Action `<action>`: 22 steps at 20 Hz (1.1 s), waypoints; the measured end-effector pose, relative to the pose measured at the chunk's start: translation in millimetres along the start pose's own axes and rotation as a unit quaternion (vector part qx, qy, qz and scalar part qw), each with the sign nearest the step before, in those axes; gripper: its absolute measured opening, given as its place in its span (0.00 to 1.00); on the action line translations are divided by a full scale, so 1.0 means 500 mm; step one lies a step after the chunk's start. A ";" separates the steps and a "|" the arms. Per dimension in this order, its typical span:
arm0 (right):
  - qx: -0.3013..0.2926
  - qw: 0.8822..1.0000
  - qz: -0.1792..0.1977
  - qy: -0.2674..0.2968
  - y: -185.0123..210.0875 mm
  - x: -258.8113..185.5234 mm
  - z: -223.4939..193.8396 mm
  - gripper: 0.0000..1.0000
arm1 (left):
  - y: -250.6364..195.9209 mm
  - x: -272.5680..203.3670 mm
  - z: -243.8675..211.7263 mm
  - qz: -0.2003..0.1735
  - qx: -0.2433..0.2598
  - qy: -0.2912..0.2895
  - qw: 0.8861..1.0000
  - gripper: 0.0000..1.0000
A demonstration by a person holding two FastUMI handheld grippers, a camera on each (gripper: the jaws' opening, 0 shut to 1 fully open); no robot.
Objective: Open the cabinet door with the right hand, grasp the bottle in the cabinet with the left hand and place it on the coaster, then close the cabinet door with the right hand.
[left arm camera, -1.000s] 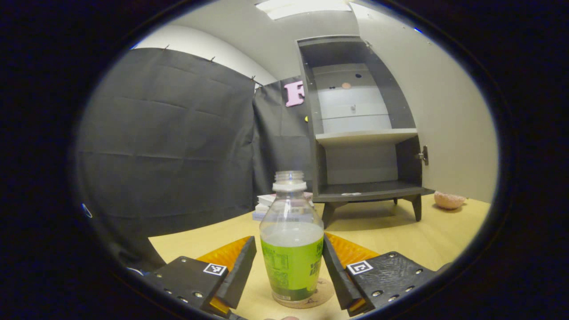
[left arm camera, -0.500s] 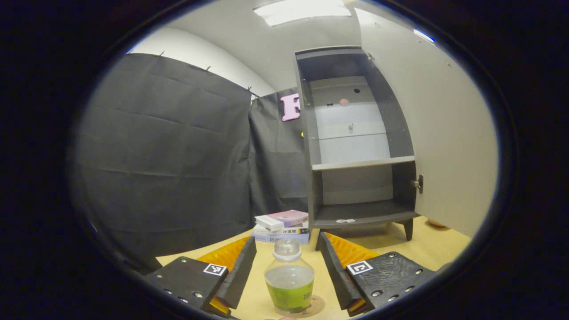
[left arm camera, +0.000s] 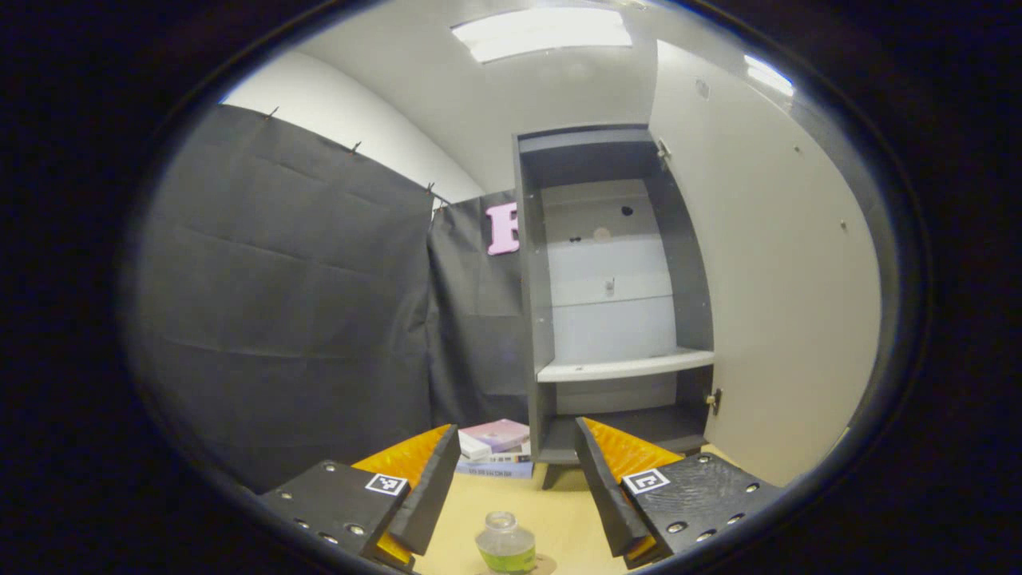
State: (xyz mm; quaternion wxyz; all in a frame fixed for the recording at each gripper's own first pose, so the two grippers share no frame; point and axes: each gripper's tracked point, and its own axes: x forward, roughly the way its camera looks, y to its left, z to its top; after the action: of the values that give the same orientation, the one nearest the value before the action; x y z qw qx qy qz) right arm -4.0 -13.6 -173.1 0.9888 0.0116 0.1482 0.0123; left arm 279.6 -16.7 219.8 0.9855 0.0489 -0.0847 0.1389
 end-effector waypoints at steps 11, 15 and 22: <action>0.074 0.985 0.040 -0.148 -0.011 -0.031 0.281 0.95 | -0.041 -0.077 0.186 -0.015 0.018 0.058 0.998 0.86; 0.070 0.978 0.048 -0.192 0.000 -0.053 0.369 0.94 | -0.070 -0.084 0.218 -0.050 -0.004 0.048 0.998 0.87; 0.012 0.977 0.041 -0.211 0.056 -0.076 0.413 0.93 | -0.070 -0.026 0.201 -0.077 -0.011 0.063 0.995 0.86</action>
State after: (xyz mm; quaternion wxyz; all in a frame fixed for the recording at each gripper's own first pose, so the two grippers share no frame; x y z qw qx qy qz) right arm 19.8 9.3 36.3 0.9963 0.0315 -0.0637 0.0487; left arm 261.9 -65.9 313.5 0.9971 0.0359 -0.0198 0.0646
